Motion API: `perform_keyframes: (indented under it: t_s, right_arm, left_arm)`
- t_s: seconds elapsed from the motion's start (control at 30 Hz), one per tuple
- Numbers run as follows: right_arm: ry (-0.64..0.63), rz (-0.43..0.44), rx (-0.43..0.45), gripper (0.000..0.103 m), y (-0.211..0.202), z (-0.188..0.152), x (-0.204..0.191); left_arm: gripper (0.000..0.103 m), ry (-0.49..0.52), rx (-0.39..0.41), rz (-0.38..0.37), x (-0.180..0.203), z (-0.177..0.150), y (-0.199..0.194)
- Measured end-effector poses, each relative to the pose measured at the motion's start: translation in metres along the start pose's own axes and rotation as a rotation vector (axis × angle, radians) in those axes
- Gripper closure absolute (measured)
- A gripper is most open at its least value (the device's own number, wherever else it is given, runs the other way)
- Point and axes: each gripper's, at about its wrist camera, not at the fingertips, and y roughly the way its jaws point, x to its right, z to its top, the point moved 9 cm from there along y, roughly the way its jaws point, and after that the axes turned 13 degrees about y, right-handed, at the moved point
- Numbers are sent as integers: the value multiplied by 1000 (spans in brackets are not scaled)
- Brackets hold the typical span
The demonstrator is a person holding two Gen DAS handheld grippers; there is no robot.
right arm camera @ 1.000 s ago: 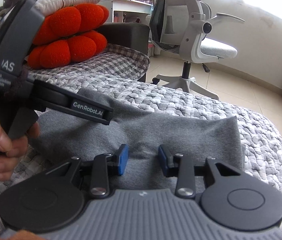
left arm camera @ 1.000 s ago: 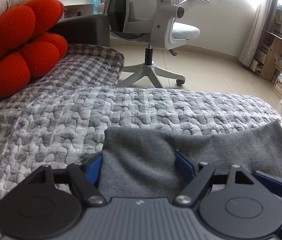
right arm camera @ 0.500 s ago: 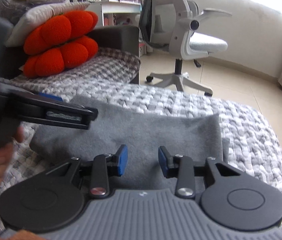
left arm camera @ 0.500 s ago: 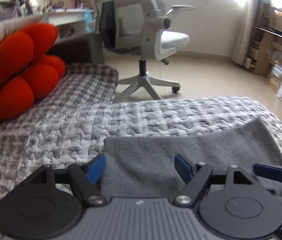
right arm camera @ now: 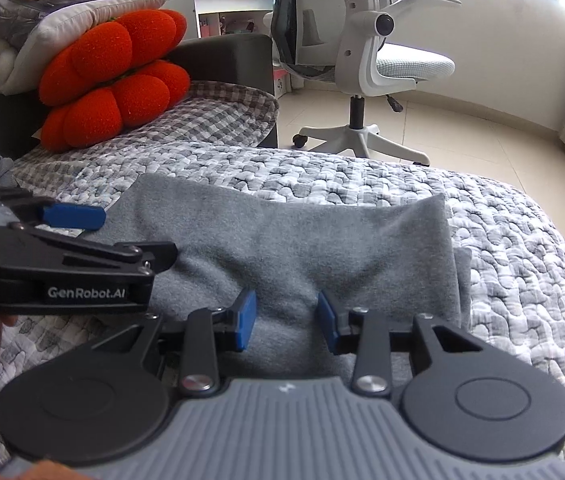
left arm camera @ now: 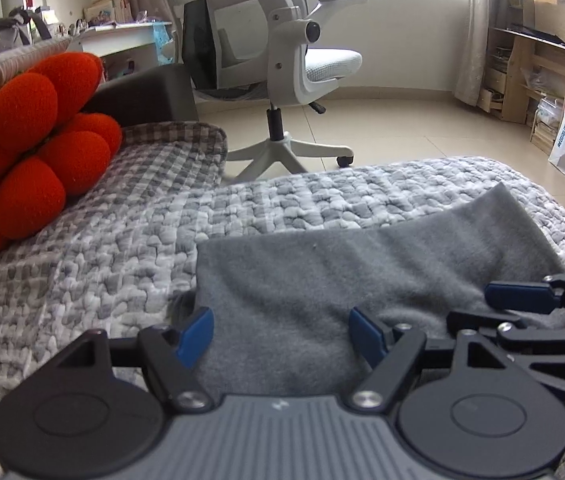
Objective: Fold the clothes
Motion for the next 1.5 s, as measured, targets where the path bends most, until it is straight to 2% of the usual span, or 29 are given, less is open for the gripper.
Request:
perform_keyframes:
  t_s: [0.17,0.53,1.5]
  right_arm:
    - [0,19,-10,63,-2,-1,1]
    - [-13,41,-5,63,-4,-3,3]
    - [-34,17,-2,61,-1,-3,4]
  left_arm:
    - [26,-107,-29,-55,-5,-15,0]
    - [25,-164,-40,-57,-13,-27,0]
    - [24,-172,-50,-45,-11,-28,4]
